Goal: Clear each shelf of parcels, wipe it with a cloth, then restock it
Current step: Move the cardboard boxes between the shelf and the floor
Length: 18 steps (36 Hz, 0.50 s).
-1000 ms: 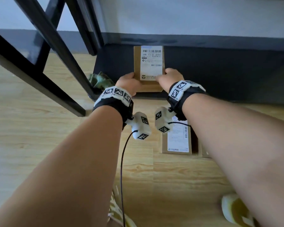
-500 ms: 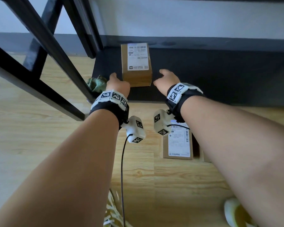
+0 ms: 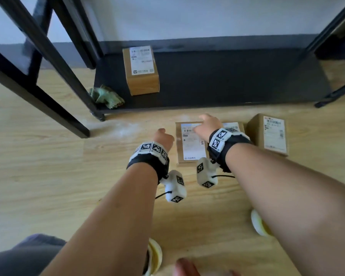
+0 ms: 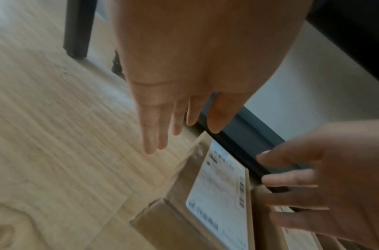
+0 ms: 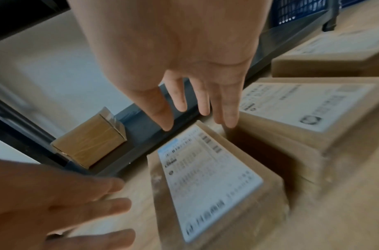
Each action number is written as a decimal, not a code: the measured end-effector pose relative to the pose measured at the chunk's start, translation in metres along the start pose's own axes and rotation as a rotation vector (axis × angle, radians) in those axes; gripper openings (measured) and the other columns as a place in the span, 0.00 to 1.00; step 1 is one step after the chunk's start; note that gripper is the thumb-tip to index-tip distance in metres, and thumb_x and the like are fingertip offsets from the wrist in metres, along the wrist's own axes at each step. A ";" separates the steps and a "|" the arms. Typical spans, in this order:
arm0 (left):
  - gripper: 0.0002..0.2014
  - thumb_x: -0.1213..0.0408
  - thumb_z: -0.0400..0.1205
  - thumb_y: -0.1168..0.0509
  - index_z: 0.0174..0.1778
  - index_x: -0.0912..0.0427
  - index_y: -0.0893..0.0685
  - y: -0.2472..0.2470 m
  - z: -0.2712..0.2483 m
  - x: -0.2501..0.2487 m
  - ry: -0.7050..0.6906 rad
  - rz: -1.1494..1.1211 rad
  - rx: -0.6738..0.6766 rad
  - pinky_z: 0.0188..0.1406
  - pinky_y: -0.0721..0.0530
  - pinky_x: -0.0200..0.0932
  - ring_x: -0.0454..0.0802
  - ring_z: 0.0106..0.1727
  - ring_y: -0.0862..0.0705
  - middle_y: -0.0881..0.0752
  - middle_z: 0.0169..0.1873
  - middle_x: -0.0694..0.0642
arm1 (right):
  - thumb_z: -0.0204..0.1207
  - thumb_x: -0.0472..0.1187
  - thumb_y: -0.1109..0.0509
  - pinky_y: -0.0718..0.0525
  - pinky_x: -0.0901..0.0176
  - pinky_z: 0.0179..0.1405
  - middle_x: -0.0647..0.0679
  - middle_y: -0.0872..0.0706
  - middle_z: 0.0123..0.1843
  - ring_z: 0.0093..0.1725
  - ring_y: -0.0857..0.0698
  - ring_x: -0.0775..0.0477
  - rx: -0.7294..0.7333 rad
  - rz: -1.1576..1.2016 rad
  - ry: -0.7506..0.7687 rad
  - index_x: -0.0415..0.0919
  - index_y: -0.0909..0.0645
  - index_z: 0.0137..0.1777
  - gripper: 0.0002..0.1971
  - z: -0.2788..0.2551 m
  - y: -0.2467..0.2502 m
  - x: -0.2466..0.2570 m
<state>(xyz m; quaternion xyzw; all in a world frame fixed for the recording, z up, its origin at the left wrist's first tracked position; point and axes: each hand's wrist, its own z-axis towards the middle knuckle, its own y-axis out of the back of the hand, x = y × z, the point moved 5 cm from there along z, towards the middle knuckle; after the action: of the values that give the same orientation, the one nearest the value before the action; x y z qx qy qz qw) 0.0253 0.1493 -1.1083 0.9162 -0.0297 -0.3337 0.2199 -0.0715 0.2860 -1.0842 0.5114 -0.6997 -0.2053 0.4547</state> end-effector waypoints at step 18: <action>0.15 0.72 0.84 0.45 0.64 0.73 0.23 -0.042 -0.027 -0.009 0.034 0.312 0.097 0.57 0.17 0.51 0.63 0.57 0.17 0.18 0.61 0.69 | 0.77 0.33 0.38 0.14 0.52 0.44 0.41 0.17 0.56 0.48 0.16 0.42 0.093 0.012 -0.158 0.35 0.30 0.68 0.19 -0.026 -0.029 -0.049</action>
<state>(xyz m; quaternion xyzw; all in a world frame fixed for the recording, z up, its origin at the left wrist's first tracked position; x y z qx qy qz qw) 0.0316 0.1992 -1.1022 0.9155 -0.1840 -0.2779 0.2252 -0.0313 0.3239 -1.1139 0.5100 -0.7453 -0.2096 0.3749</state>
